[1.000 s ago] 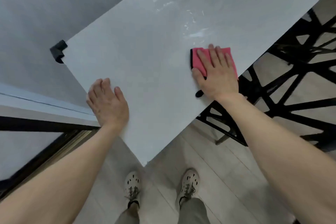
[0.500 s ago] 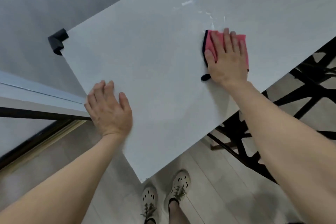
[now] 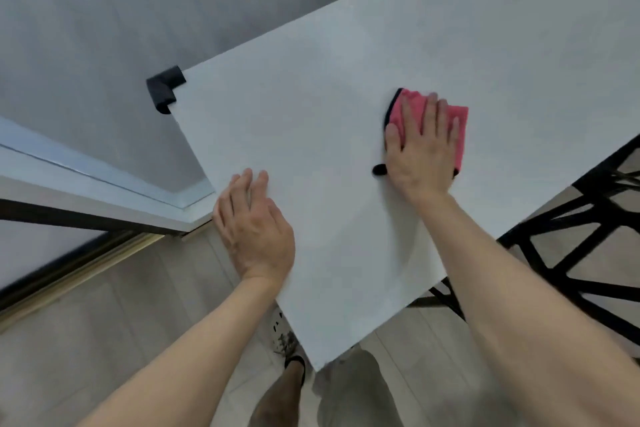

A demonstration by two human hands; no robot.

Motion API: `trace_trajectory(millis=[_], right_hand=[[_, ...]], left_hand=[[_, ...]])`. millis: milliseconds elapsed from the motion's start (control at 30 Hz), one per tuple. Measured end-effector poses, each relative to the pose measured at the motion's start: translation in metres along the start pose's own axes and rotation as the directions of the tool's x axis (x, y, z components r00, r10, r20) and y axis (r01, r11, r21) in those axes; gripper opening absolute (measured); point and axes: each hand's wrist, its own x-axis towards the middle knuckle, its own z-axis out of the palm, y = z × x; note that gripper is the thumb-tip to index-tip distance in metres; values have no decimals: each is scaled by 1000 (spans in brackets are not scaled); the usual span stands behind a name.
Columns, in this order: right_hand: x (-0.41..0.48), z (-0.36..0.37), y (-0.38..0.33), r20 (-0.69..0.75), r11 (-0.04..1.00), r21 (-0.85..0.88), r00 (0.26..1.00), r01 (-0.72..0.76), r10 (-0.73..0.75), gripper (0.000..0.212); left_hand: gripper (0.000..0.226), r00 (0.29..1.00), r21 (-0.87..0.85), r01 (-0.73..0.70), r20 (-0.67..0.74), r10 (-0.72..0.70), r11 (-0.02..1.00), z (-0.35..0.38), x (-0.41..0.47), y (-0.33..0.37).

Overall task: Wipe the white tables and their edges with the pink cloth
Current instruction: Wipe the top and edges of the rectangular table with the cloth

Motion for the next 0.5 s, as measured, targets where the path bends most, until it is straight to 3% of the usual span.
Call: trace_trajectory(millis=[67,133,167,200,233,267,333,367,433,467,500], right_hand=[[-58,9,-67,40,946,52,945,321,-324,61],[-112,3,-99,159,705,136,687,696,-709,58],[-116,-1,-96,190,592,157,564,791,-804,59],[-101,-5,-84,194,525,185,493,831,-848,60],[-72,-3,-68,179,531,188,502,826,-846,61],[-36,1,-53,169,621,161,598,768,-783,62],[45,5,-23,111,889,38,882,457,-458,68],[79,5,-13,86,965,-5,961,263,-262,71],[104,13,-30,42,1000,0,999,1,-1,71],[94,17,-52,23,1000,8,999,22,-22,69],[72,20,-77,28,985,24,985,170,-170,66]], left_hand=[[35,1000,-54,23,3,-22,998,-10,15,-7],[27,1000,-44,0,-1,0,999,-21,41,-16],[24,1000,-14,-29,-2,29,999,-25,56,-22],[23,998,14,-68,-3,68,998,-25,74,-28],[23,994,36,-112,-4,112,993,-20,95,-31],[24,987,51,-162,-1,162,985,-13,116,-33],[26,965,69,-261,20,260,963,2,153,-35],[26,955,73,-297,33,296,952,9,167,-35],[26,943,84,-333,57,329,939,16,184,-34],[26,942,87,-333,59,329,939,18,186,-34],[27,944,86,-328,60,323,941,18,185,-33]])
